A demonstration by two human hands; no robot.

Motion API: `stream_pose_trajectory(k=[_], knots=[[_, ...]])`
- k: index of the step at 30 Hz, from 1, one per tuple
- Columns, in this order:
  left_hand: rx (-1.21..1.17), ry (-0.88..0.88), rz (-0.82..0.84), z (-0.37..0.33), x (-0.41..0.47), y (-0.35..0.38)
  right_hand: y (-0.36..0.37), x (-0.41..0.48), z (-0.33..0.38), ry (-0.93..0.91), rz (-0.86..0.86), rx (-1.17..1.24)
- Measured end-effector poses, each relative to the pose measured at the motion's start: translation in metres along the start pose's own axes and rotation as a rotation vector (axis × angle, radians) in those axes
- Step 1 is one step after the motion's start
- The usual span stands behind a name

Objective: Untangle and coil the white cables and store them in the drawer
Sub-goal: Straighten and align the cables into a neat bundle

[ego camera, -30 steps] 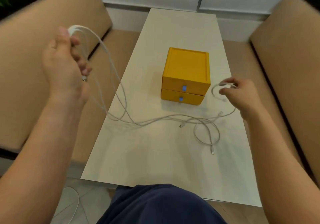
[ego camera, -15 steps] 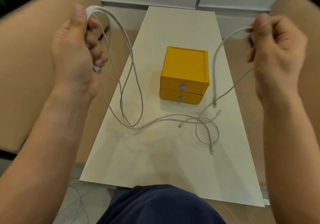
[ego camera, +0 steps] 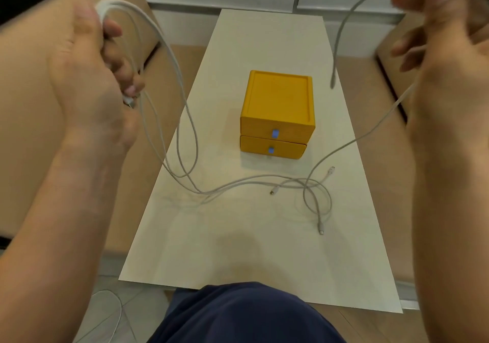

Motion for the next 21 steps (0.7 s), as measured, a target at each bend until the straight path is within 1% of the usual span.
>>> stream_pose_trajectory(k=[1, 4, 7, 9, 11, 14, 16, 19, 21], knots=[[0.027, -0.072, 0.041, 0.004, -0.003, 0.003, 0.021, -0.01, 0.007, 0.017, 0.101, 0.035], [0.129, -0.272, 0.178, 0.019, -0.017, 0.012, 0.033, -0.016, 0.009, 0.088, 0.179, 0.074], [0.217, -0.381, 0.313, 0.029, -0.029, 0.017, 0.036, -0.013, 0.009, 0.156, 0.251, 0.15], [0.24, -0.487, 0.42, 0.037, -0.04, 0.019, 0.042, -0.014, 0.012, 0.169, 0.335, 0.204], [0.199, -0.647, 0.527, 0.046, -0.054, 0.023, 0.052, -0.018, 0.014, 0.149, 0.459, 0.195], [0.045, -0.907, 0.631, 0.062, -0.074, 0.028, 0.071, -0.041, -0.005, 0.165, 0.709, 0.069], [-0.052, -0.996, 0.635, 0.071, -0.081, 0.027, 0.078, -0.055, -0.028, 0.187, 0.812, -0.08], [-0.139, -1.075, 0.651, 0.078, -0.088, 0.023, 0.076, -0.063, -0.054, 0.202, 0.861, -0.254], [-0.113, -1.098, 0.695, 0.08, -0.094, 0.018, 0.073, -0.065, -0.064, 0.197, 0.868, -0.344]])
Point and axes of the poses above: each hand's wrist, its own x-axis towards the middle knuckle, its own y-axis out of the palm, z = x × y, the point moved 5 cm from there along x, towards the middle knuckle, and after that the axes turned 12 degrees about y, right-handed, at the moved point
